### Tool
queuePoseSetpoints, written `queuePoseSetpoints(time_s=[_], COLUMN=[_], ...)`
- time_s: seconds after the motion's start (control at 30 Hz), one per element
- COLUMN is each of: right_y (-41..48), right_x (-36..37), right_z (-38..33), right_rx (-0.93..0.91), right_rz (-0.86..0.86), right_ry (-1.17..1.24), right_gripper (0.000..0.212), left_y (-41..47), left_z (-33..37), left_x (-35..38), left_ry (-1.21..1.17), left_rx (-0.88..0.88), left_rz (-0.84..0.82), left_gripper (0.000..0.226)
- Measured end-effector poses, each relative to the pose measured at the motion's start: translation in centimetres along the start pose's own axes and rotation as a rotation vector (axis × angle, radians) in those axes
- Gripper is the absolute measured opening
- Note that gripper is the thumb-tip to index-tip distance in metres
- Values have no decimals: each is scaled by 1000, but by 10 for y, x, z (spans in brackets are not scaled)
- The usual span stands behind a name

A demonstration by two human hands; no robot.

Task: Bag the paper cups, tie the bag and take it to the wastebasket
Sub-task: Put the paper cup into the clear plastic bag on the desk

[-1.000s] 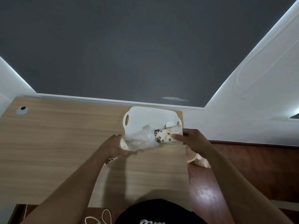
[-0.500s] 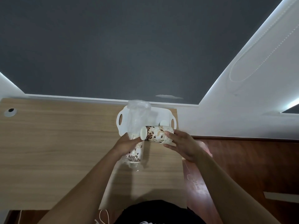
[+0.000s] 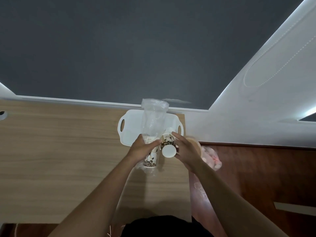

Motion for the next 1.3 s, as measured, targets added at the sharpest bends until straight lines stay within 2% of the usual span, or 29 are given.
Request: queuePoseSetpoints(time_s=[0.07,0.1,0.17,0.23,0.27,0.33,0.4,0.63,0.8,1.03,1.17,1.23,1.3], right_y=[3,4,8,15,20,31,42,69,80,80,68,61,52], right_x=[0,-1,-3,-6,-8,-13,-17,-21,-19,-28,-38,-42,-40], right_z=[-2,-2,-4,-8,-12,-19,-22,-29,-27,-37,-71,-88,-101], right_rx=[56,66,67,56,43,32,42,-48,-93,-116,-244,-356,-447], right_rz=[-62,-106,-174,-178,-159,-99,-31,13,36,93,183,159,71], right_ry=[49,32,-1,-24,-57,-162,-280,-770,-923,-795,-584,-492,-526], right_gripper=[40,48,64,60,54,50,53,63,73,56,32,18,11], left_y=[10,9,13,17,18,22,27,34,28,23,20,17,13], left_z=[1,7,14,19,20,18,13,-1,-1,-7,-12,-13,-10], left_x=[3,7,11,15,15,13,8,-3,-6,-13,-17,-19,-21], left_ry=[5,12,16,7,1,7,27,54,54,165,282,332,386], left_rx=[8,25,48,55,48,2,-13,-71,-84,-83,-48,-23,27], left_rz=[4,-7,-21,-38,-39,-2,24,54,96,75,36,18,-2], left_gripper=[77,75,60,47,58,97,113,102,82,98,86,76,68])
Point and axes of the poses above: each hand's wrist, its own y-axis towards the middle knuckle, its own x-axis out of the palm, z = x × y, the point moved 5 cm from there along y, towards the middle knuckle, and after that the axes turned 3 degrees about y, right-handed, at the moved point
